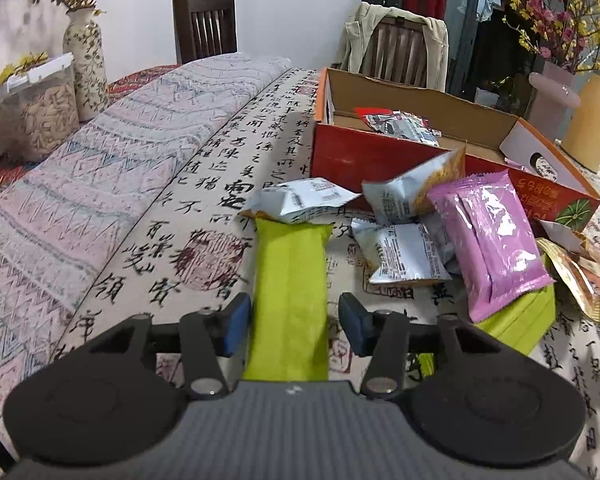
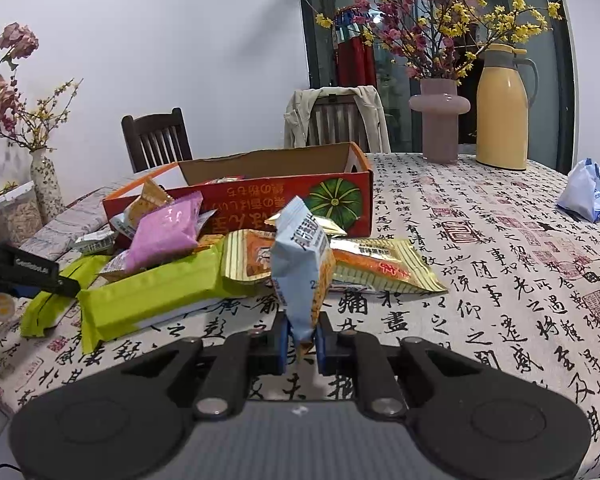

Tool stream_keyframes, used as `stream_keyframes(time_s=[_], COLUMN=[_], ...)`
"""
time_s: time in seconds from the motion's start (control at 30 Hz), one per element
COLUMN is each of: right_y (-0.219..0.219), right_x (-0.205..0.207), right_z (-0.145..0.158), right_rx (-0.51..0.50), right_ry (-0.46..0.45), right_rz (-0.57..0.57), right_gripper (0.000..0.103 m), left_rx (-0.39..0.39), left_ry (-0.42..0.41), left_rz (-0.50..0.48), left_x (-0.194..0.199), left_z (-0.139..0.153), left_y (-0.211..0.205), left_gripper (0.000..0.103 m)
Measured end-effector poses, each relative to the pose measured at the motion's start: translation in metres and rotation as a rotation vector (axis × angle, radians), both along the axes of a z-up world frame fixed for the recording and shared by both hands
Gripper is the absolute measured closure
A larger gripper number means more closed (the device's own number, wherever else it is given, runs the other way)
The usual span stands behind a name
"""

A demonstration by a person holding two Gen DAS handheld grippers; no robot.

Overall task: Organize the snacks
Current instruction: 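Grasp the yellow-green bar with the left tool while the right lifts the blue-white packet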

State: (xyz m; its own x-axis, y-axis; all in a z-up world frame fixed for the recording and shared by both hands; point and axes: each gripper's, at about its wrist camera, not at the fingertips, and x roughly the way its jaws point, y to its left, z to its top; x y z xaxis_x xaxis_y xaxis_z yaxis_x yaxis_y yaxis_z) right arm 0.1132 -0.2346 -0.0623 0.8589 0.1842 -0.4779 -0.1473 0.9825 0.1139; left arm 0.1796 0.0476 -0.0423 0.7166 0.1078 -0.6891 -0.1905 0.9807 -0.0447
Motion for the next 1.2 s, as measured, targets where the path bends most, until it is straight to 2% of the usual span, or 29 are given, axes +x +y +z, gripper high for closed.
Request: stream_keyframes(time_s=[0.03,0.1,0.17,0.33,0.87,1.2], right_y=[0.001,0.001,0.001,-0.001,0.0,0.002], right_x=[-0.001,-0.003,-0.005,-0.008,-0.015,-0.005], right_z=[0.001,0.002,0.004,0.007,0.017,0.028], right_rx=[-0.001,-0.003,-0.004,0.001,-0.007,-0.012], right_ry=[-0.002,-0.009,-0.018,-0.031,-0.069,-0.105], right_rz=[0.001,0.003,0.003,0.0,-0.004,-0.004], right_gripper=[0.09,0.09,0.09,0.09,0.09,0.09], left_rx=[0.01,0.044,0.036,0.026,0.041,0.048], left_ry=[0.006,-0.012,-0.02,-0.055,-0.202,-0.267], left_rz=[0.002,0.007,-0.001,-0.023,-0.072,-0.11], left_x=[0.003,0.005,0.003,-0.013,-0.053,-0.046], left_z=[-0.002,-0.004,-0.004,0.001,0.041,0.063], left_y=[-0.002,-0.006,-0.006,-0.005,-0.011,-0.021], left_gripper=[0.053,0.062,0.062,0.063,0.063,0.062])
